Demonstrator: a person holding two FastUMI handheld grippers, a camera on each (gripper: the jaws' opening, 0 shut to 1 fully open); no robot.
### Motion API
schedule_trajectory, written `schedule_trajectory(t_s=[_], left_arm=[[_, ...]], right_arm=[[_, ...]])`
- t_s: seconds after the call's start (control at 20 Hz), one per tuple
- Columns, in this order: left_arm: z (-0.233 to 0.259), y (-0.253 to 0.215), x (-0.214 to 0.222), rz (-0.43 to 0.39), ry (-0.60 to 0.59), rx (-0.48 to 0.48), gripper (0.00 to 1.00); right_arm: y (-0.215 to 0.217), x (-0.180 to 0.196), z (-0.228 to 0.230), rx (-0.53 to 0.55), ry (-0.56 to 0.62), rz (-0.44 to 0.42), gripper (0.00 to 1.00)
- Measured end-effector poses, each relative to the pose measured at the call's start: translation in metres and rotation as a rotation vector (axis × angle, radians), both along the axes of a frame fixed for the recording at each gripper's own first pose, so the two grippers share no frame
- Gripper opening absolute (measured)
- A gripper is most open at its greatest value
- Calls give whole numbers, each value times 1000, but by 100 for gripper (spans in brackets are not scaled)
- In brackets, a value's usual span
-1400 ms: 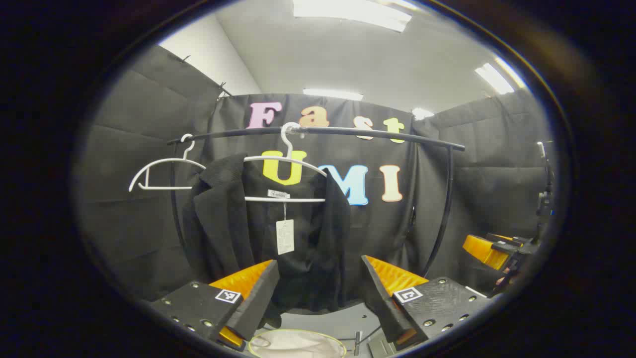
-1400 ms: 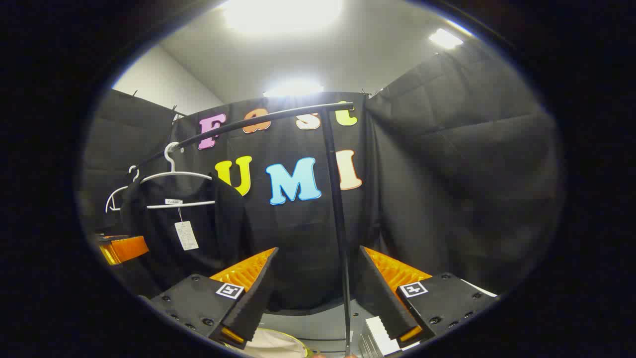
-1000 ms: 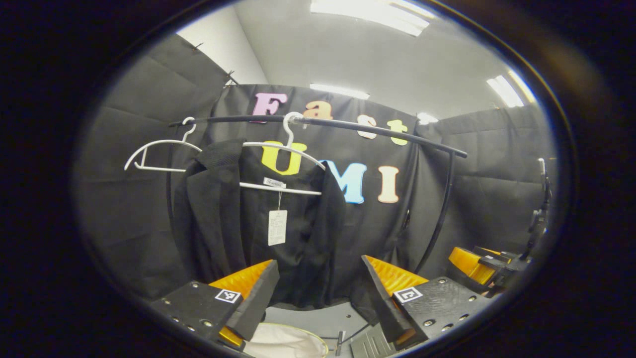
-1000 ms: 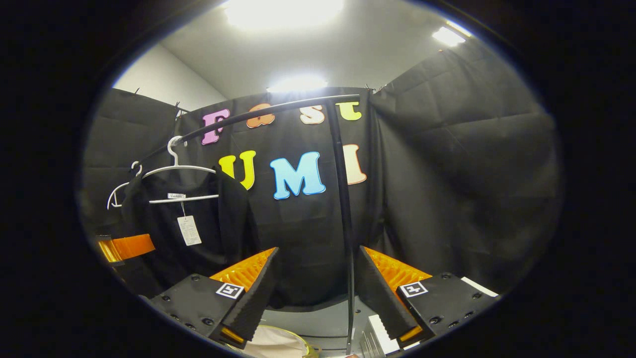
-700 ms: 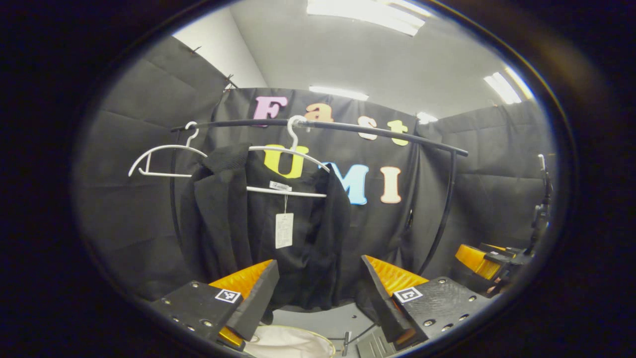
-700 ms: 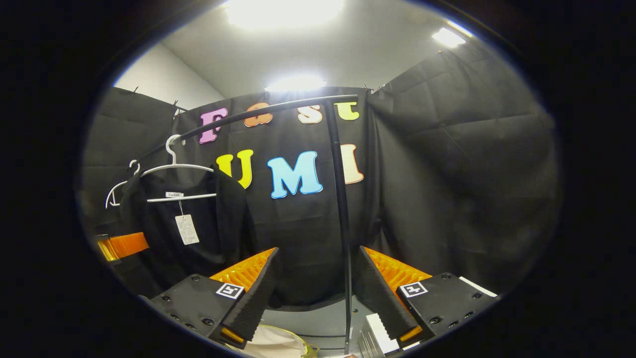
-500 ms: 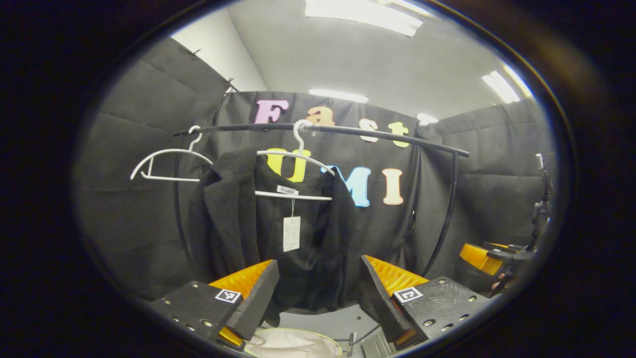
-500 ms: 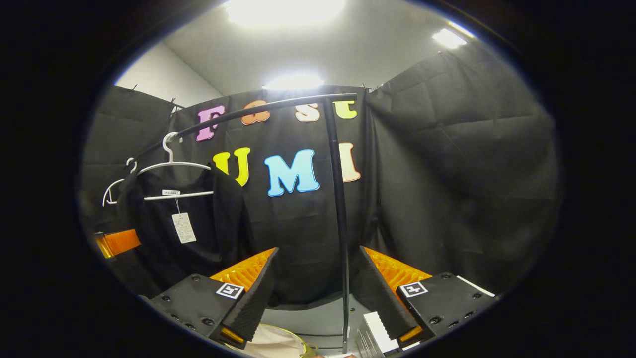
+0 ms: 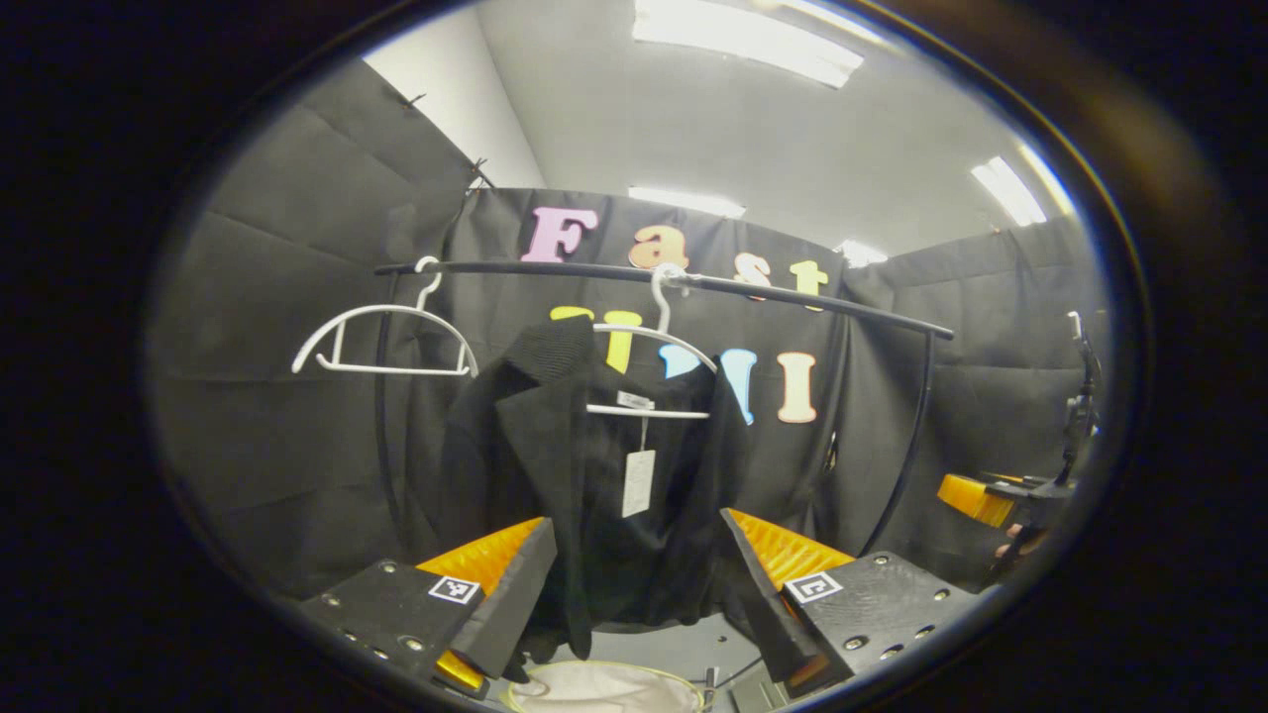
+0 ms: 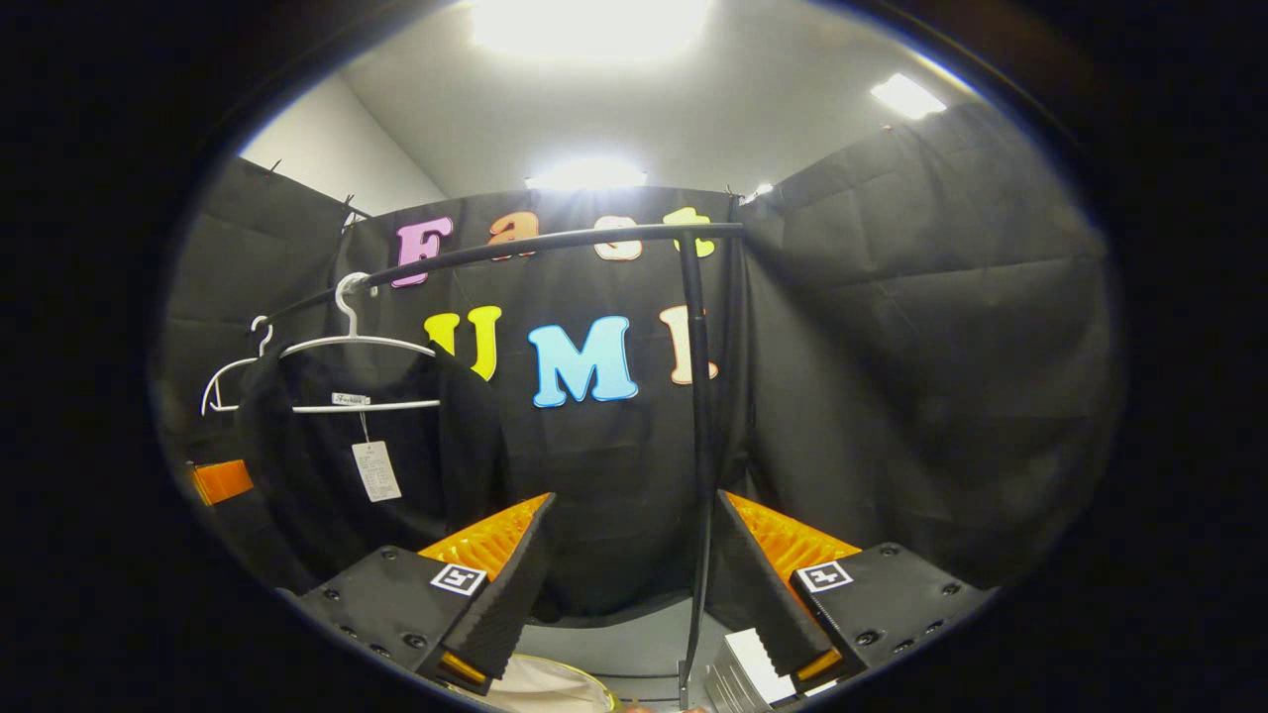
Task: Grasp the clothes on the hanger with both hands and then place them into the laundry hamper below.
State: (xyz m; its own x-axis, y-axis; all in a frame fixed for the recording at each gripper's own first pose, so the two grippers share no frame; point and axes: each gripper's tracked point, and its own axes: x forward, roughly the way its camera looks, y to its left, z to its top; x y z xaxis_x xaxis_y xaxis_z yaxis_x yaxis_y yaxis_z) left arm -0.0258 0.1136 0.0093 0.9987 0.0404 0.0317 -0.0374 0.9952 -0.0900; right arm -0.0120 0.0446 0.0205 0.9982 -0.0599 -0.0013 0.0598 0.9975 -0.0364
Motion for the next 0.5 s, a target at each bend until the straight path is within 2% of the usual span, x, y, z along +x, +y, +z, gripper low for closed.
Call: schedule_trajectory(t_s=[0.25,0.45,0.5], left_arm=[[-3,25,-19,80,-20,-93,94],[-5,45,-24,147,-9,-115,94],[-4,49,-24,163,-10,-111,94]], right_arm=[[43,7,0,-9,17,87,98],[77,31,-2,-22,22,178,98],[85,39,-3,-19,22,200,93]])
